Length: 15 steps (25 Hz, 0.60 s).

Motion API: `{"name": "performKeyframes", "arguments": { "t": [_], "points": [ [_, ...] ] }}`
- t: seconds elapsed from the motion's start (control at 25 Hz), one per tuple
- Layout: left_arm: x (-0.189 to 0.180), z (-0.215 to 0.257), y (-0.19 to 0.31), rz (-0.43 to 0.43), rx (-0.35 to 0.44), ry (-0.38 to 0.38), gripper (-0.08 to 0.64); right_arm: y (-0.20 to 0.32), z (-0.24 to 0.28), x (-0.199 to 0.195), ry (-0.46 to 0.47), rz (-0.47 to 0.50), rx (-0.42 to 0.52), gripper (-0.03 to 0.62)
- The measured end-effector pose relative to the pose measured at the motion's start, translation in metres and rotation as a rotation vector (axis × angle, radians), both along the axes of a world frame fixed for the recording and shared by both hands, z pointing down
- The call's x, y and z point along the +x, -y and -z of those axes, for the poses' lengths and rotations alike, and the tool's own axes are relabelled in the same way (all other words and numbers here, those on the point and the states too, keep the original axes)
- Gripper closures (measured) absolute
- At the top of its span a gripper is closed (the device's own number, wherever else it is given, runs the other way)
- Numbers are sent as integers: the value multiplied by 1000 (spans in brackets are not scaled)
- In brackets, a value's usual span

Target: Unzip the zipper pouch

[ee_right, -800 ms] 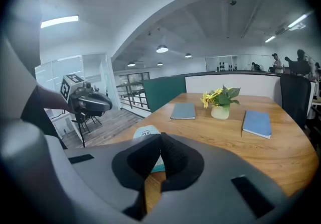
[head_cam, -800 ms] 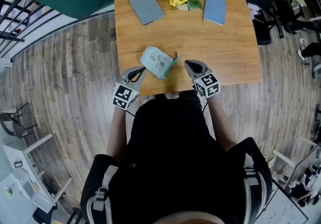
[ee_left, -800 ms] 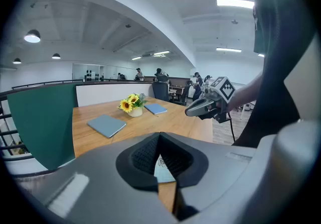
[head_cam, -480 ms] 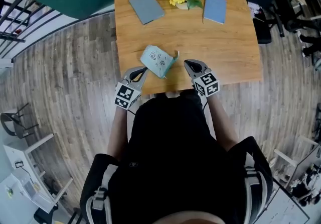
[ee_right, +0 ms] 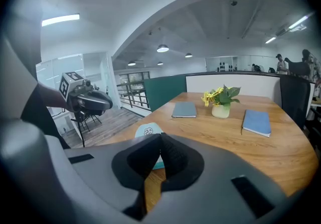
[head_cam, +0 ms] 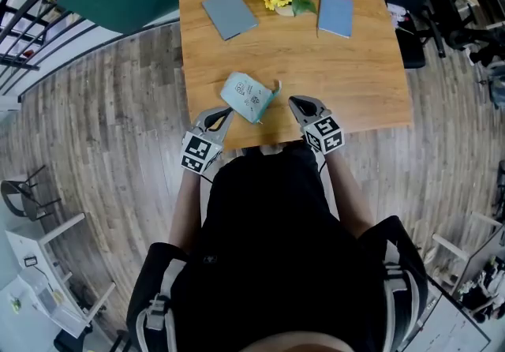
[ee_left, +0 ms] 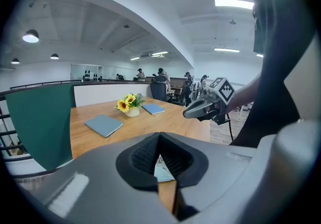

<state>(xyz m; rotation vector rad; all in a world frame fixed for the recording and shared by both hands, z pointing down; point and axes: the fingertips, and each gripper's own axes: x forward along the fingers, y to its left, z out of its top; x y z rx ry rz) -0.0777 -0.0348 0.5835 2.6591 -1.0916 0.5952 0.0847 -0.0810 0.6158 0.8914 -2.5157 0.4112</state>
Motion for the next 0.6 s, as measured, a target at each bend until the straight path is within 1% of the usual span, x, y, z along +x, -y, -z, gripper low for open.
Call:
{"name": "performKeyframes", "arguments": {
  "t": [0.12,0.24,0.4,0.6],
  "points": [
    [-4,2,1,26,14,-12,558,-3,-1,0,5,-4,3,589],
    [-6,4,0,34,8,-23,558,-4,0,1,6,-10,7,588],
    [-6,5,3,47,20,-40,558,-3,0,4,5,-12,17,588],
    [-5,5,3,55,16,-51,546,-6,-1,1,-7,4,26,560]
  ]
}}
